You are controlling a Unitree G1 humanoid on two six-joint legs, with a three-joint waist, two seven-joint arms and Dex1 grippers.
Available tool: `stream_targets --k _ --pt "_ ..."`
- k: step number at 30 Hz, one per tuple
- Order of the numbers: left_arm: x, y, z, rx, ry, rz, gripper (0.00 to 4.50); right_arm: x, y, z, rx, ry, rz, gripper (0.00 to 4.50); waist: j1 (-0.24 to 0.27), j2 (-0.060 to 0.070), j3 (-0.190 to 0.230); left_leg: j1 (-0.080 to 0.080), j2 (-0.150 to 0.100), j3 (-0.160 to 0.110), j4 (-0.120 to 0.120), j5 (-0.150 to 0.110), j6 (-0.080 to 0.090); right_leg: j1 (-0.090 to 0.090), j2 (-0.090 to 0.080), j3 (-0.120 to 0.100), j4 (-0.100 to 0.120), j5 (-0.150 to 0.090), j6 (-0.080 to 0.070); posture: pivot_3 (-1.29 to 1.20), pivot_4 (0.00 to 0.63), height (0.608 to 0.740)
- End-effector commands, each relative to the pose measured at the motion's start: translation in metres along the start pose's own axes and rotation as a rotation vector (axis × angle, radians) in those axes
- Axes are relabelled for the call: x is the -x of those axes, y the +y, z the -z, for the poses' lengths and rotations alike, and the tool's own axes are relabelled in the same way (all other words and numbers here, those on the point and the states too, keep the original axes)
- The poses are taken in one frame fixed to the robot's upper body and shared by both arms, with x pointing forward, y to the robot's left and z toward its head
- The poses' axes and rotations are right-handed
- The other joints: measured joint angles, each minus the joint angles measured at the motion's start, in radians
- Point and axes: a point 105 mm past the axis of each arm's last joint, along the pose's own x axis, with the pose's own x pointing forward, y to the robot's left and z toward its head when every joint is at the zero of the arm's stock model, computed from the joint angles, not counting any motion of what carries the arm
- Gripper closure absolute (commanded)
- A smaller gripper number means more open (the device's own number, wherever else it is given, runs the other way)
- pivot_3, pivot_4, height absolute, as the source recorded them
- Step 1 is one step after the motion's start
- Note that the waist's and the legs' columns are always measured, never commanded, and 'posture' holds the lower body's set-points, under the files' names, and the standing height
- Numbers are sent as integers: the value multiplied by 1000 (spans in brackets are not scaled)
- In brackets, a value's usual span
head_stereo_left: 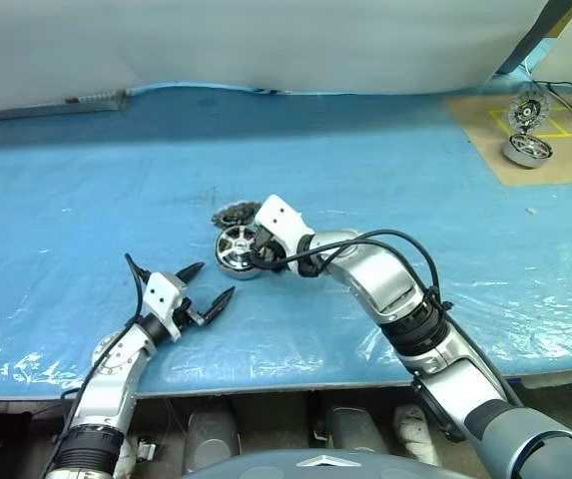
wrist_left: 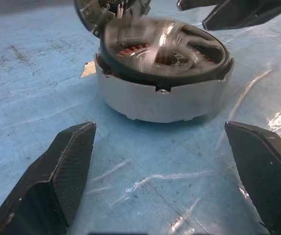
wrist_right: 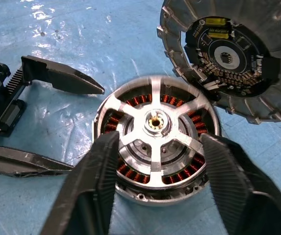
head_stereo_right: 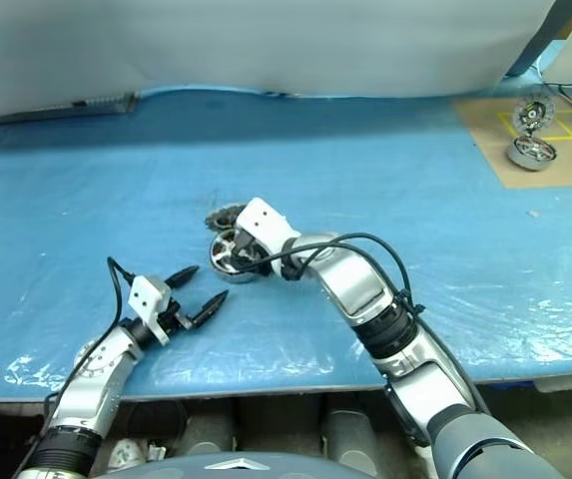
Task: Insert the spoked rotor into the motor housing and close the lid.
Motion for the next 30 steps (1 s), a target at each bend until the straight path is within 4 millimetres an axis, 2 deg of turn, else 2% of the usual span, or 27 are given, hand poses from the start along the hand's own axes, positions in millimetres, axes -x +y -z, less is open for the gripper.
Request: stream_targets --k 1,4,7,15,25,30 --pt "-2 -1 -3 -17 -17 5 0 5 3 -20 27 -63 -3 1028 0 0 0 0 0 0 0 0 0 0 0 0 0 0 0 0 150 740" --pt "-4 -2 -2 -15 -16 6 0 8 3 -24 16 -79 -6 1028 0 0 0 0 0 0 0 0 0 0 0 0 0 0 0 0 150 740" --pt "-5 -2 -3 -14 -16 5 0 8 3 -25 -10 -92 -3 1675 0 0 0 0 0 0 0 0 0 0 0 0 0 0 0 0 150 740" --pt "-5 1 -7 -18 -20 -3 0 12 0 -17 -57 -84 7 4488 1 0 0 0 0 0 0 0 0 0 0 0 0 0 0 0 150 740" --pt "-2 3 -7 -14 -22 -2 0 -3 -10 10 -120 -48 49 4488 -1 0 0 0 0 0 0 0 0 0 0 0 0 0 0 0 150 740" --pt "1 3 -3 -10 -17 -6 0 -7 -6 22 -128 -24 36 4488 0 0 0 -1 0 0 0 0 0 0 0 0 0 0 0 0 150 740"
